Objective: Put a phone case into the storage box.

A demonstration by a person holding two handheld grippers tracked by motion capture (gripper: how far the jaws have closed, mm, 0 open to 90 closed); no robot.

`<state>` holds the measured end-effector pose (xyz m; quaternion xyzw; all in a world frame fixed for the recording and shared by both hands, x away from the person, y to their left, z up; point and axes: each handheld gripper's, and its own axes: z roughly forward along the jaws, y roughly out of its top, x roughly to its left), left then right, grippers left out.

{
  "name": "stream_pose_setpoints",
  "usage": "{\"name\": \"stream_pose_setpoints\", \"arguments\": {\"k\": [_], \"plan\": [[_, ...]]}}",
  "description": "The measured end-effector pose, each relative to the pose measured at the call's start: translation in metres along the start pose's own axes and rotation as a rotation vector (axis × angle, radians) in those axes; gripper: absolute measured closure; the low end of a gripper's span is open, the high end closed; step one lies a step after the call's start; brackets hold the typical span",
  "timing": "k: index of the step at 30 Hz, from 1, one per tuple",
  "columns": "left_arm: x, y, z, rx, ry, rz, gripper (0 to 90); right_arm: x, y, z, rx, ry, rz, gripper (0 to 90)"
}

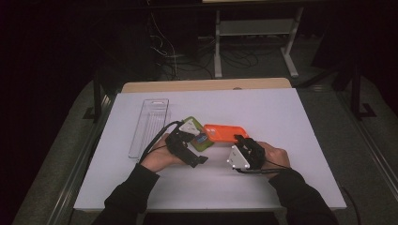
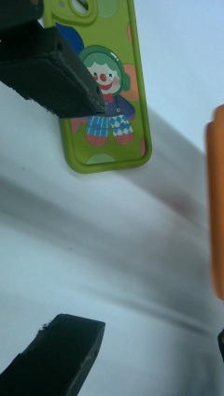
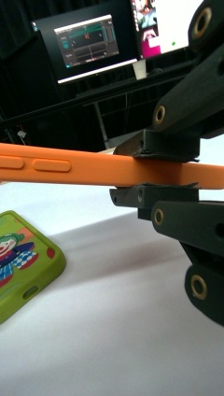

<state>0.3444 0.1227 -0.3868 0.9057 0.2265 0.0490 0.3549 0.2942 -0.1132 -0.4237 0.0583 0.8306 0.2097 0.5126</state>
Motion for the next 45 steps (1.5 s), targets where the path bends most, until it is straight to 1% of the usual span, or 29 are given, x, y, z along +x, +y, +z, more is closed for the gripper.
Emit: {"name": "stream_pose_setpoints", "arguments": {"k": [1, 2, 3, 4, 6, 7, 9, 10, 11, 13, 16, 17, 18, 19, 20, 21, 25, 27, 30, 31, 32, 35, 37, 38, 39, 40, 41, 43, 45], "plan": [[0.001, 0.000, 0.000, 0.003, 0.000, 0.008, 0.0, -0.001, 0.000, 0.000, -0.005, 0.005, 0.019, 78.5], [0.001, 0.001, 0.000, 0.005, 0.001, 0.017, 0.0, -0.002, 0.000, 0.000, -0.006, 0.012, 0.022, 78.5], [0.001, 0.001, 0.000, 0.004, 0.003, 0.013, 0.0, -0.003, 0.000, 0.000, -0.017, 0.031, 0.083, 78.5], [0.001, 0.001, 0.000, 0.004, 0.002, 0.021, 0.0, -0.003, 0.000, 0.000, -0.017, 0.031, 0.083, 78.5], [0.002, 0.000, 0.000, 0.006, 0.004, 0.021, 0.0, -0.005, -0.001, -0.001, -0.018, 0.055, 0.123, 78.5], [0.001, 0.000, 0.000, 0.007, 0.005, 0.009, 0.0, -0.007, -0.001, -0.001, -0.018, 0.065, 0.137, 78.5], [0.004, 0.000, -0.001, 0.018, 0.009, 0.034, 0.0, -0.009, -0.002, -0.001, -0.030, 0.084, 0.219, 78.6], [0.004, 0.000, -0.001, 0.019, 0.011, 0.037, 0.0, -0.009, -0.002, -0.001, -0.030, 0.084, 0.219, 78.6], [0.003, 0.000, -0.001, 0.020, 0.014, 0.031, 0.0, -0.011, -0.004, -0.001, -0.032, 0.107, 0.253, 78.6], [0.003, 0.001, -0.001, 0.012, 0.011, 0.024, 0.0, -0.013, -0.005, -0.001, -0.036, 0.114, 0.259, 78.6], [0.003, 0.000, -0.001, 0.004, 0.010, 0.015, 0.0, -0.017, -0.008, 0.000, -0.045, 0.150, 0.318, 78.6], [0.004, 0.001, -0.001, 0.008, 0.012, 0.017, 0.0, -0.019, -0.009, 0.000, -0.047, 0.178, 0.372, 78.6], [0.004, 0.000, -0.001, 0.008, 0.013, 0.015, 0.0, -0.019, -0.009, 0.000, -0.047, 0.178, 0.372, 78.6], [0.004, 0.000, -0.002, 0.010, 0.014, 0.019, 0.0, -0.021, -0.010, 0.000, -0.052, 0.190, 0.393, 78.6], [0.004, 0.000, -0.002, 0.015, 0.014, 0.020, 0.0, -0.022, -0.010, 0.000, -0.059, 0.222, 0.471, 78.6], [0.004, 0.000, -0.002, 0.013, 0.012, 0.014, 0.0, -0.022, -0.010, 0.000, -0.059, 0.222, 0.471, 78.6], [0.004, 0.000, -0.002, 0.010, 0.014, 0.015, 0.0, -0.025, -0.013, 0.002, -0.071, 0.279, 0.559, 78.6], [0.004, 0.000, -0.002, -0.003, 0.012, -0.001, 0.0, -0.026, -0.014, 0.002, -0.074, 0.303, 0.602, 78.6], [0.006, 0.000, -0.003, 0.001, 0.012, 0.005, 0.0, -0.029, -0.017, 0.004, -0.082, 0.332, 0.632, 78.6], [0.006, 0.000, -0.003, -0.008, 0.014, 0.001, 0.0, -0.030, -0.017, 0.004, -0.074, 0.351, 0.674, 78.6], [0.006, 0.000, -0.003, -0.008, 0.015, 0.000, 0.0, -0.030, -0.018, 0.004, -0.076, 0.357, 0.683, 78.6], [0.006, 0.000, -0.003, -0.009, 0.013, -0.002, 0.0, -0.032, -0.022, 0.006, -0.074, 0.397, 0.743, 78.6], [0.007, 0.000, -0.004, -0.002, 0.014, 0.007, 0.0, -0.034, -0.025, 0.008, -0.077, 0.420, 0.785, 78.6], [0.007, 0.000, -0.004, -0.003, 0.016, 0.006, 0.0, -0.035, -0.026, 0.008, -0.079, 0.431, 0.813, 78.7], [0.006, 0.000, -0.004, -0.012, 0.015, -0.008, 0.0, -0.037, -0.028, 0.009, -0.084, 0.438, 0.823, 78.7], [0.006, 0.000, -0.004, -0.020, 0.013, -0.017, 0.0, -0.038, -0.029, 0.010, -0.090, 0.452, 0.852, 78.6], [0.006, 0.000, -0.004, -0.019, 0.016, -0.015, 0.0, -0.038, -0.029, 0.010, -0.098, 0.466, 0.895, 78.7], [0.007, 0.000, -0.004, -0.016, 0.016, -0.014, 0.0, -0.039, -0.032, 0.011, -0.101, 0.485, 0.933, 78.7], [0.008, 0.000, -0.005, -0.014, 0.015, -0.014, 0.0, -0.040, -0.034, 0.012, -0.101, 0.501, 0.986, 78.7]]}}
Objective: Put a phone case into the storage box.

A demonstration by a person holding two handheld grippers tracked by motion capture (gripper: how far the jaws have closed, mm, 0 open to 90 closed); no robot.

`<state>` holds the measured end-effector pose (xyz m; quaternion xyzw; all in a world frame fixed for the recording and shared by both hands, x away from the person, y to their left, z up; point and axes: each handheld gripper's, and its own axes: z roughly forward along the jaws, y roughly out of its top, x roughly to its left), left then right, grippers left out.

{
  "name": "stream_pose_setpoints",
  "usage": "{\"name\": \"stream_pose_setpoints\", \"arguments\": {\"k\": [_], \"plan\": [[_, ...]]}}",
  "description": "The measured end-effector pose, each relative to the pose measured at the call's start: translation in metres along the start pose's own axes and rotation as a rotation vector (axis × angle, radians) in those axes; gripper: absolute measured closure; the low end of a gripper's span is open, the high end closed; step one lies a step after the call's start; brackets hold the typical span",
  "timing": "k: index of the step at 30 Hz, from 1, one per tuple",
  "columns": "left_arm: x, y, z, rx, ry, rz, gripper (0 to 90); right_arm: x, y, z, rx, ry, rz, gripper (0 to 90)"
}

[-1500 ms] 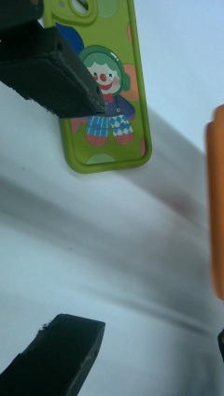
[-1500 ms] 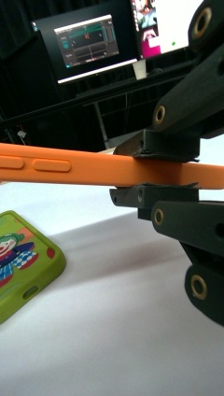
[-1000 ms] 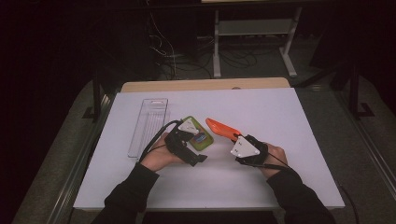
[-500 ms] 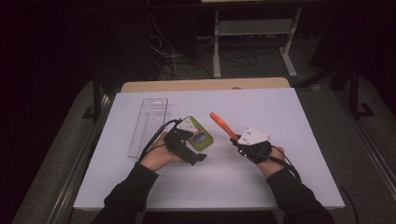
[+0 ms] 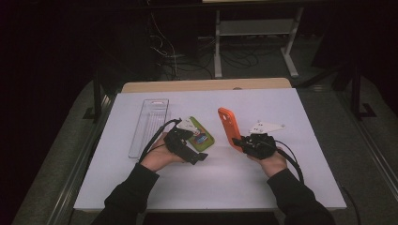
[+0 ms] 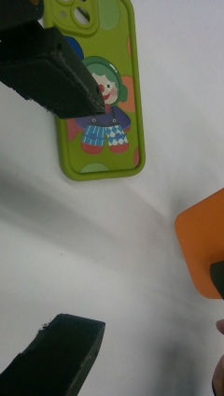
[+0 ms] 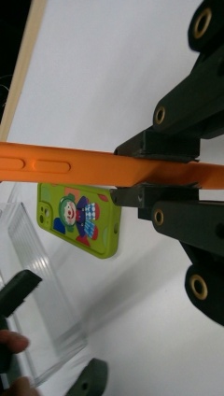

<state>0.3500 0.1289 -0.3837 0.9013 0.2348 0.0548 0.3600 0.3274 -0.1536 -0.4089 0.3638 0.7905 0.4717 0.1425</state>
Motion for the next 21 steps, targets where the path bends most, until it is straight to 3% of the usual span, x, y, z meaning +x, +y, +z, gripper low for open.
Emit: {"name": "stream_pose_setpoints", "arguments": {"k": [2, 6, 7, 8, 10, 11, 17, 21], "plan": [[0.001, 0.000, -0.001, -0.003, 0.005, 0.007, 0.0, -0.004, -0.001, 0.000, -0.006, 0.018, 0.053, 78.7], [0.001, 0.000, -0.001, -0.016, 0.004, -0.011, 0.0, -0.007, -0.002, -0.002, -0.011, 0.023, 0.099, 78.7], [0.000, 0.000, -0.001, -0.037, 0.003, -0.035, 0.0, -0.008, -0.002, -0.002, -0.011, 0.022, 0.102, 78.7], [0.002, 0.001, -0.003, -0.025, 0.004, -0.018, 0.0, -0.007, -0.002, -0.002, -0.012, 0.022, 0.102, 78.7], [0.001, 0.002, -0.002, -0.072, 0.004, -0.069, 0.0, -0.007, -0.002, -0.002, -0.013, 0.020, 0.102, 78.8], [0.004, 0.002, -0.005, -0.054, 0.009, -0.042, 0.0, -0.006, -0.002, -0.001, -0.015, 0.022, 0.098, 78.8], [0.008, 0.005, -0.011, -0.142, 0.007, -0.113, 0.0, 0.000, -0.001, 0.002, -0.024, 0.040, 0.103, 78.8], [0.009, 0.007, -0.015, -0.174, 0.003, -0.125, 0.0, 0.005, 0.000, 0.004, -0.027, 0.055, 0.107, 78.8]]}}
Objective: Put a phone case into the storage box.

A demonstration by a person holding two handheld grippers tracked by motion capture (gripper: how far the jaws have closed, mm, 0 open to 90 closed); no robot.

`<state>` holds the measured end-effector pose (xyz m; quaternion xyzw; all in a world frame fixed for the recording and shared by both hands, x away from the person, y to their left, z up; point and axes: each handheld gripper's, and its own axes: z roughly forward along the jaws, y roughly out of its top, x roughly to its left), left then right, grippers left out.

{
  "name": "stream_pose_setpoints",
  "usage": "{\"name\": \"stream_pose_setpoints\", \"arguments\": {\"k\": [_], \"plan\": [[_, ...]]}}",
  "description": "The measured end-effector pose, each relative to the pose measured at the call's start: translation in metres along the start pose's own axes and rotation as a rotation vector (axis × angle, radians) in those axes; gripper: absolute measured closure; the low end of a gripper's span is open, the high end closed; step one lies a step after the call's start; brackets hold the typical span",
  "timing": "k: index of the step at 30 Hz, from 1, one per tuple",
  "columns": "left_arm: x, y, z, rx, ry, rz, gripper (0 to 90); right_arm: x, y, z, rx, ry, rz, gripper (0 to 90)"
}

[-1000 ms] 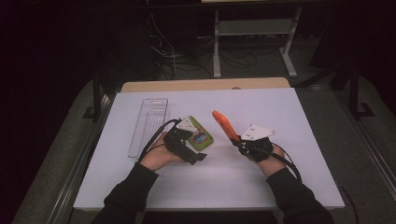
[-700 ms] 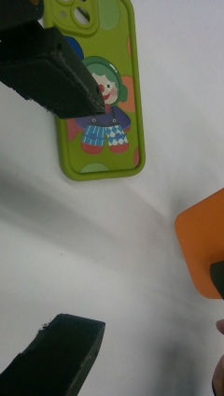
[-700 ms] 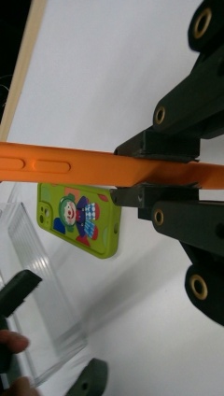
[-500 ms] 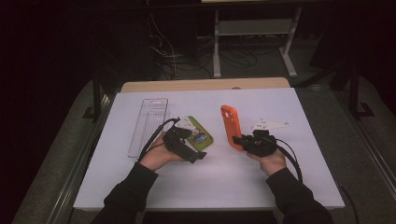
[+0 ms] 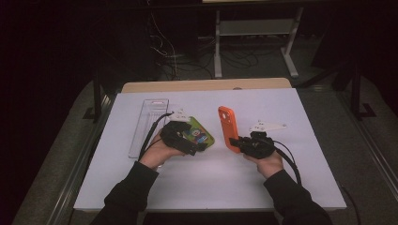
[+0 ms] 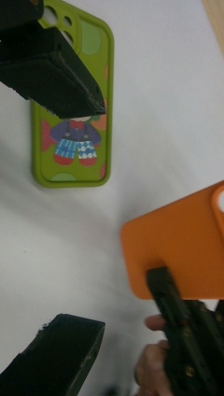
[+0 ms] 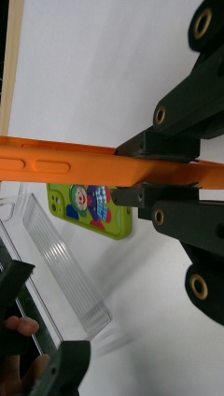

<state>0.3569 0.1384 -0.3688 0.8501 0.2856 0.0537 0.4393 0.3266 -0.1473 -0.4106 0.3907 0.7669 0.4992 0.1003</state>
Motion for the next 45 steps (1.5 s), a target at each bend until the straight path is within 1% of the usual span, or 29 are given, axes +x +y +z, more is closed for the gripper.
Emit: {"name": "stream_pose_setpoints", "arguments": {"k": [1, 3, 5, 8, 9, 10, 11, 13, 16, 17, 21, 23, 25, 26, 28, 29, 31, 32, 33, 34, 35, 36, 37, 39, 45], "plan": [[0.000, 0.001, -0.001, -0.005, 0.000, 0.004, 0.0, 0.001, 0.000, 0.001, 0.000, 0.003, -0.005, 78.8], [-0.001, 0.001, -0.001, -0.019, -0.008, -0.016, 0.0, 0.005, 0.000, 0.004, 0.004, 0.007, -0.012, 78.8], [-0.001, 0.002, -0.002, -0.020, -0.009, 0.002, 0.0, 0.009, -0.001, 0.006, 0.004, 0.018, -0.019, 78.8], [-0.003, 0.003, -0.003, -0.028, -0.014, -0.007, 0.0, 0.017, 0.000, 0.010, 0.012, 0.035, -0.021, 78.8], [-0.003, 0.003, -0.003, -0.033, -0.015, -0.007, 0.0, 0.020, 0.000, 0.011, 0.011, 0.042, -0.032, 78.8], [-0.003, 0.004, -0.004, -0.033, -0.014, -0.003, 0.0, 0.022, 0.000, 0.012, 0.011, 0.046, -0.028, 78.8], [-0.003, 0.004, -0.004, -0.039, -0.016, -0.011, 0.0, 0.024, 0.000, 0.014, 0.009, 0.051, -0.039, 78.8], [-0.003, 0.004, -0.004, -0.055, -0.019, -0.017, 0.0, 0.028, 0.000, 0.015, 0.012, 0.062, -0.035, 78.8], [-0.004, 0.005, -0.005, -0.064, -0.019, -0.024, 0.0, 0.033, 0.000, 0.017, 0.010, 0.083, -0.046, 78.9], [-0.003, 0.005, -0.005, -0.067, -0.019, -0.022, 0.0, 0.035, 0.000, 0.018, 0.012, 0.087, -0.041, 78.8], [-0.004, 0.005, -0.005, -0.080, -0.021, -0.030, 0.0, 0.041, 0.001, 0.019, 0.007, 0.104, -0.056, 78.8], [-0.004, 0.005, -0.004, -0.082, -0.023, -0.033, 0.0, 0.043, 0.001, 0.019, 0.006, 0.111, -0.053, 78.8], [-0.005, 0.005, -0.003, -0.086, -0.024, -0.031, 0.0, 0.045, 0.001, 0.020, 0.002, 0.114, -0.061, 78.9], [-0.005, 0.005, -0.002, -0.088, -0.025, -0.032, 0.0, 0.046, 0.001, 0.020, 0.004, 0.122, -0.055, 78.8], [-0.006, 0.005, -0.001, -0.092, -0.030, -0.028, 0.0, 0.049, 0.001, 0.022, 0.000, 0.129, -0.068, 78.8], [-0.007, 0.005, -0.001, -0.094, -0.033, -0.036, 0.0, 0.052, 0.001, 0.022, 0.003, 0.135, -0.061, 78.9], [-0.007, 0.005, 0.000, -0.096, -0.034, -0.033, 0.0, 0.055, 0.002, 0.024, 0.000, 0.140, -0.075, 78.8], [-0.007, 0.005, 0.000, -0.097, -0.038, -0.033, 0.0, 0.057, 0.002, 0.024, -0.001, 0.146, -0.069, 78.9], [-0.008, 0.005, 0.001, -0.095, -0.042, -0.034, 0.0, 0.058, 0.002, 0.025, -0.002, 0.148, -0.074, 78.9], [-0.007, 0.005, 0.002, -0.098, -0.042, -0.020, 0.0, 0.059, 0.002, 0.026, -0.003, 0.154, -0.079, 78.9], [-0.008, 0.004, 0.002, -0.098, -0.045, -0.027, 0.0, 0.060, 0.002, 0.026, 0.000, 0.156, -0.078, 78.8], [-0.009, 0.005, 0.003, -0.094, -0.046, -0.025, 0.0, 0.061, 0.002, 0.027, 0.000, 0.159, -0.083, 78.9], [-0.010, 0.004, 0.004, -0.101, -0.046, -0.023, 0.0, 0.062, 0.001, 0.027, 0.002, 0.161, -0.084, 78.9], [-0.010, 0.004, 0.004, -0.096, -0.040, -0.016, 0.0, 0.063, 0.001, 0.028, 0.005, 0.161, -0.087, 78.9], [-0.011, 0.003, 0.006, -0.112, -0.038, -0.034, 0.0, 0.064, 0.000, 0.028, 0.008, 0.159, -0.087, 78.9]]}}
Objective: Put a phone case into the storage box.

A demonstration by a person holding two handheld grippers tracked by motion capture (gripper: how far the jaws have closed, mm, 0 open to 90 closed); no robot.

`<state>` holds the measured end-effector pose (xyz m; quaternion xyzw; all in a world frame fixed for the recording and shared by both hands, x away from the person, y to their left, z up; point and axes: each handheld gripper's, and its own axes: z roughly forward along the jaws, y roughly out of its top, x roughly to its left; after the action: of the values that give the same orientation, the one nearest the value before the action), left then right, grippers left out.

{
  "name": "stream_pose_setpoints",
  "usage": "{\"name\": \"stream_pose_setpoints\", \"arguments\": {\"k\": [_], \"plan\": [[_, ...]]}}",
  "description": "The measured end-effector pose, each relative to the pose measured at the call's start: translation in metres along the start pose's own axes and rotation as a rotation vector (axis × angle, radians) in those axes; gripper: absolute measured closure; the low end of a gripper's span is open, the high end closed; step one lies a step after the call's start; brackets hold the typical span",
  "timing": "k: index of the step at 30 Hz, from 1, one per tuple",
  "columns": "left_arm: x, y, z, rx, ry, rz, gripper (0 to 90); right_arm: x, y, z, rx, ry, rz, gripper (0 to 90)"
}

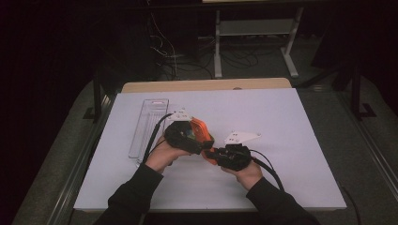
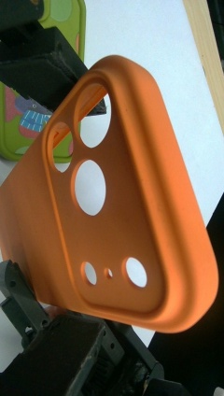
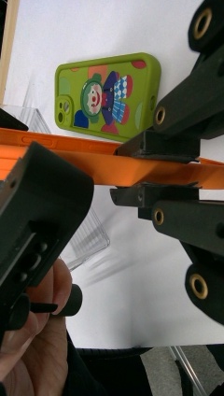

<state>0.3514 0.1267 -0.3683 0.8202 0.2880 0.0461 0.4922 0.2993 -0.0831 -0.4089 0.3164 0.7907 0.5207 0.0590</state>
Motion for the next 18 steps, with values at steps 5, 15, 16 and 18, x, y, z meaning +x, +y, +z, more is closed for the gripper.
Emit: {"name": "stream_pose_setpoints", "arguments": {"k": [5, 15, 16, 18], "plan": [[-0.0002, -0.0008, 0.0011, -0.001, 0.008, -0.002, 0.0, 0.0007, -0.0006, 0.0013, 0.008, -0.007, -0.014, 78.9], [0.0028, -0.0024, -0.0013, -0.033, 0.004, -0.057, 8.1, 0.0019, -0.0014, 0.0031, 0.016, -0.020, -0.021, 78.9], [0.0031, -0.0026, -0.0010, -0.036, 0.005, -0.059, 8.4, 0.0018, -0.0015, 0.0033, 0.018, -0.021, -0.022, 78.9], [0.0031, -0.0030, -0.0006, -0.039, 0.006, -0.059, 9.2, 0.0025, -0.0019, 0.0039, 0.023, -0.025, -0.021, 78.9]]}}
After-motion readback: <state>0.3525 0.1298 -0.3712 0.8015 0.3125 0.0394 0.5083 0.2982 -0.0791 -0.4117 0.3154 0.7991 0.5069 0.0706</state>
